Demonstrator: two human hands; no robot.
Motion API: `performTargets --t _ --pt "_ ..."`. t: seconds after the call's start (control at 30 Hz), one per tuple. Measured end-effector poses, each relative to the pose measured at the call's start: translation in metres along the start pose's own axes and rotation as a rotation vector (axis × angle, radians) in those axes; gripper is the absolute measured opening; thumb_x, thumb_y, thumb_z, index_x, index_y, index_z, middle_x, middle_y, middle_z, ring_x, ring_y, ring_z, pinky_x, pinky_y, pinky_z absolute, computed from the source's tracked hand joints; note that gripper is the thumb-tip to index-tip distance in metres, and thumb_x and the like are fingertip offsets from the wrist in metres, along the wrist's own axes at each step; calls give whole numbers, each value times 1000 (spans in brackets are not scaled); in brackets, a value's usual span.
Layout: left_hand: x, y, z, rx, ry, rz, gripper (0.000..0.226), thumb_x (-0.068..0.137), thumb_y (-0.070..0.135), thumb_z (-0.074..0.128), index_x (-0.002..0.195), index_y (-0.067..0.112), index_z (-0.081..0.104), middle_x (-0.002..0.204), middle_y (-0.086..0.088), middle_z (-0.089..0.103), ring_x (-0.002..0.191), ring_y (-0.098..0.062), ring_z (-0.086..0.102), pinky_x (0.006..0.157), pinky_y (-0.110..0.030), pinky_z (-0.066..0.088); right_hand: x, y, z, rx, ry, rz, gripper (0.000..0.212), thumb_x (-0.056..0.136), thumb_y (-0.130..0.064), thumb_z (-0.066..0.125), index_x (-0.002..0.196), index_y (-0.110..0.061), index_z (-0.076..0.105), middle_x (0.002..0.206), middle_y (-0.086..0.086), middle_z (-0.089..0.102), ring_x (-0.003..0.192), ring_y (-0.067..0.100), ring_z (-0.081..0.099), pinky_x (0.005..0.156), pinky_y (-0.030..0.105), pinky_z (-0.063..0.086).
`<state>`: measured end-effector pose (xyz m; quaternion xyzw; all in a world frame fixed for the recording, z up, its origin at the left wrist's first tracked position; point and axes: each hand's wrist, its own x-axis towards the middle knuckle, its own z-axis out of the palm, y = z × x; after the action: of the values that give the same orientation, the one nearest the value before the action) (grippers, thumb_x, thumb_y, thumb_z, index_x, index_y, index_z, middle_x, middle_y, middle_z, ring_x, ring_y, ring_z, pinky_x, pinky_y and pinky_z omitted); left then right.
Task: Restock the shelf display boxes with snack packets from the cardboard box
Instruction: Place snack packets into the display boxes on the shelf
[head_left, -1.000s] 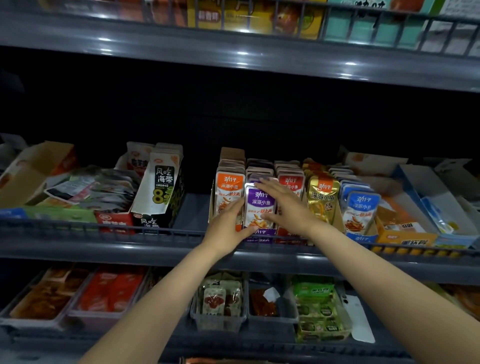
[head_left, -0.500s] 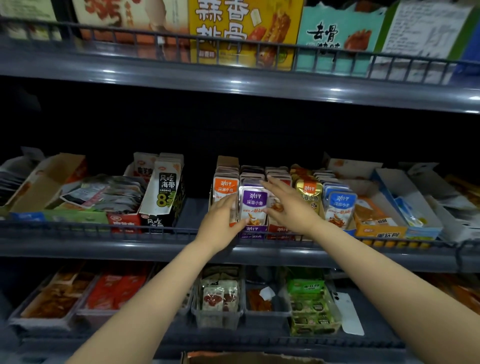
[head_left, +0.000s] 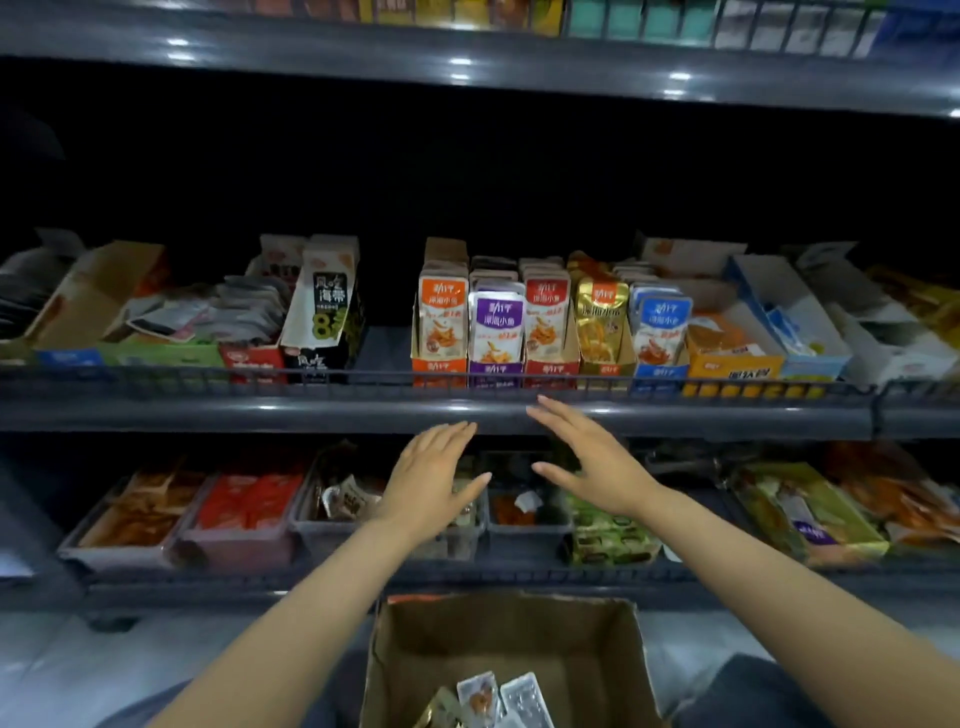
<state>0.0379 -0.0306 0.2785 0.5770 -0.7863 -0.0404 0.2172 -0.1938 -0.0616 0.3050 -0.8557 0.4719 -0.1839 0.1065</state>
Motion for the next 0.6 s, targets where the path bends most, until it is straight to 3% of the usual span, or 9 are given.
performTargets --t 0.2,0.4,0.5,0.6 --pt "-52 -16 64 -41 -178 -83 64 94 51 44 148 22 27 153 4 30 142 -14 21 115 -30 17 -52 26 77 38 -136 76 69 89 -47 57 148 -33 23 157 -12 17 143 10 19 115 29 23" --pt "-92 -36 128 -13 -398 -196 66 94 54 42 149 22 25 154 2 28 141 -18 23 115 -35 21 -92 55 150 121 -311 191 73 88 -48 59 149 -31 22 158 -9 15 144 13 19 116 33 24" --pt "-108 -49 159 26 -514 -247 66 93 56 40 148 23 24 154 1 29 141 -18 25 116 -43 21 -108 68 184 161 -393 305 74 88 -46 60 149 -28 23 158 -7 15 143 14 20 116 32 22" --pt "-122 -57 185 18 -618 -317 64 95 52 40 148 19 25 154 -1 28 141 -19 25 116 -39 20 -123 82 216 233 -418 427 74 87 -41 64 148 -24 27 156 -2 21 142 17 24 114 26 21"
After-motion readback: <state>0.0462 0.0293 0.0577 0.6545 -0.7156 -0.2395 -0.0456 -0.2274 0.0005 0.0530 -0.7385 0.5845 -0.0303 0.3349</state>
